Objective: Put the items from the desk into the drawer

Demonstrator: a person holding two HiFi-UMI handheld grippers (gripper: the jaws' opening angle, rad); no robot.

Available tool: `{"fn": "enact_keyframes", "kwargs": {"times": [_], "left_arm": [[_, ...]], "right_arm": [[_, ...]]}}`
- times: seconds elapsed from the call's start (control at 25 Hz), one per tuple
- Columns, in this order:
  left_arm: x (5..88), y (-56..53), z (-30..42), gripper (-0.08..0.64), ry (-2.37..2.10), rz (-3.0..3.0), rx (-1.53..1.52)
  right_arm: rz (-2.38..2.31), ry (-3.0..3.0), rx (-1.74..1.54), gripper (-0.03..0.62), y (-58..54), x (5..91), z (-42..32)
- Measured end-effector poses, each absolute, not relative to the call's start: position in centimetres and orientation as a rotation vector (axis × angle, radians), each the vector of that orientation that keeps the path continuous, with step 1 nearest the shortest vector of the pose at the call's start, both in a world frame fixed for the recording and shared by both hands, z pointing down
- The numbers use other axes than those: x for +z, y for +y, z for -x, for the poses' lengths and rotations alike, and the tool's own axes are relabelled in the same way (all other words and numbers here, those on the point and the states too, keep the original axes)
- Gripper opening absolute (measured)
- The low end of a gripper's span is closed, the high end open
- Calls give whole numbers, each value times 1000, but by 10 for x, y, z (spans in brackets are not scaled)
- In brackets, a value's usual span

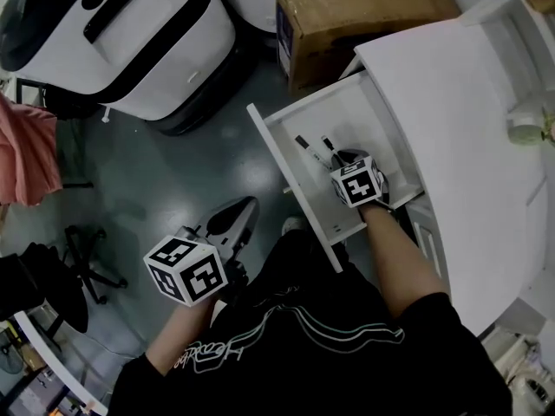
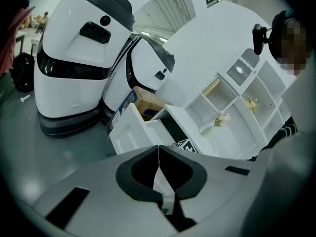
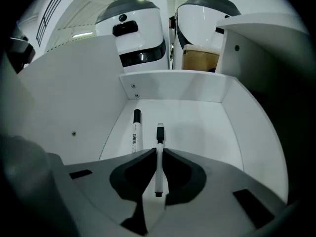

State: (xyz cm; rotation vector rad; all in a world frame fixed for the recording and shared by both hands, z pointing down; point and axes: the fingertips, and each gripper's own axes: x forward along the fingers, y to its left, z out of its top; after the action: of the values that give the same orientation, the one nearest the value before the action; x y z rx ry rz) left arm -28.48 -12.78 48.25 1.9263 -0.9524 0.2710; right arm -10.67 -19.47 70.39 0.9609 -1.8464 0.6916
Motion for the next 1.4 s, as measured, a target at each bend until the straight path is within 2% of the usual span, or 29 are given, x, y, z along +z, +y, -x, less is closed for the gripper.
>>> {"fn": "enact_keyframes", "kwargs": {"times": [0.24,0.28,0.36,0.52,0.68,0.84,1.0,1.24,1.4], "left_arm": [[485,-131,294,23,-980,-1902,249],[484,-130,294,22,-982,-1902,250],[479,-127,292,23,-987,-1910,255],[465,-123,284,22,-1008,-1931,241],[446,-108,265,22,-1010,-1960,223],[420,-83,241,23,-996,-2001,211],[377,-55,210,23,-980,-2082,202],[297,0,160,21,-960,-2294,152],[256,36,138,23,-935,-2395,140]], "right_arm": [[-912,-1799,704,64,-194,715,105],[-910,-1807,721,82,-195,714,106],[-909,-1823,768,189,-194,712,107],[-947,-1881,789,206,-192,687,104],[-1005,-1989,779,197,-178,631,96],[-1040,-2209,811,125,-150,545,93],[-988,-2430,696,85,-110,443,88],[-809,-2818,805,63,-20,314,72],[-820,-2913,666,57,26,269,55]]}}
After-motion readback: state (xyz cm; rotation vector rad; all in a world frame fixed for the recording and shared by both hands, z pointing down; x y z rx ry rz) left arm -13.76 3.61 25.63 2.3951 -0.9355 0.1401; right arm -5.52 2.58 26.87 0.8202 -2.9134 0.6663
